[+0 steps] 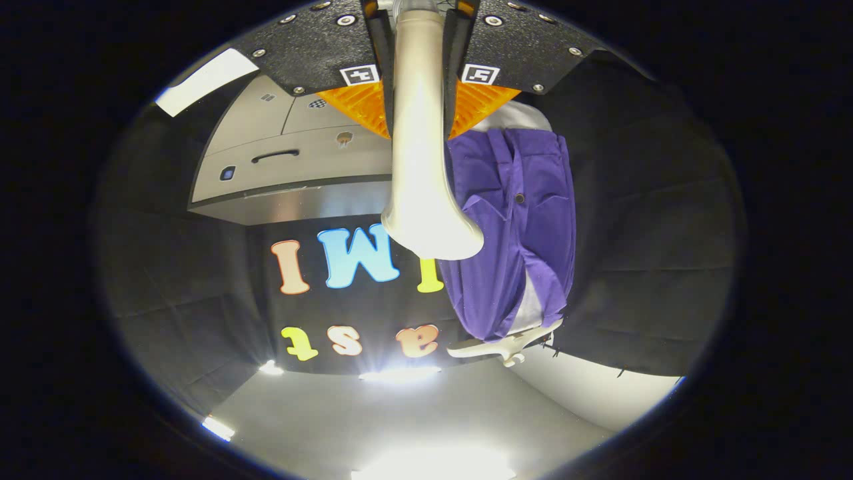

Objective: Iron the clothes twice with a garment steamer, once on the left side and once on the right side.

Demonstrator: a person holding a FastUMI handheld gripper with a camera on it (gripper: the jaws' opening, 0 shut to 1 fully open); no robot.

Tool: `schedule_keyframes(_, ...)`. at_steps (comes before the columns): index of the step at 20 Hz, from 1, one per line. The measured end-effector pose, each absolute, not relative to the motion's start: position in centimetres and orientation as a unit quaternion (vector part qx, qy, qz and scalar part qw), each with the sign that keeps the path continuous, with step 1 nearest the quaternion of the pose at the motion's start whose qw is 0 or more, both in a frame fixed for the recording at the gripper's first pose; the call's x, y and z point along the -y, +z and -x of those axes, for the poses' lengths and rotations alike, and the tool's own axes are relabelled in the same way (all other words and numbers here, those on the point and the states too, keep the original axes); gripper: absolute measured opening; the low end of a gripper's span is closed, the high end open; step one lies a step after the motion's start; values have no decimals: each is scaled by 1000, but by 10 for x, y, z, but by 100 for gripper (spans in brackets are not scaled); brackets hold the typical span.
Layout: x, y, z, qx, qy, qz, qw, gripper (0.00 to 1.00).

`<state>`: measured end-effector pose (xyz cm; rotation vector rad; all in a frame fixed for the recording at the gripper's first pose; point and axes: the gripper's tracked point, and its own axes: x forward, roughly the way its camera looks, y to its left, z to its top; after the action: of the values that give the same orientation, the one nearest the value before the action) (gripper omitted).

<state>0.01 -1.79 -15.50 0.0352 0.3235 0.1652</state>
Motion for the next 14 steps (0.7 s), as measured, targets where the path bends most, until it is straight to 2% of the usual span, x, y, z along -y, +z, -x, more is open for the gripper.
schedule_keyframes(7,74,-128,-1,-111,8,-15,994,30)
schedule_keyframes(14,98,-115,-4,-107,-19,-27,994,30)
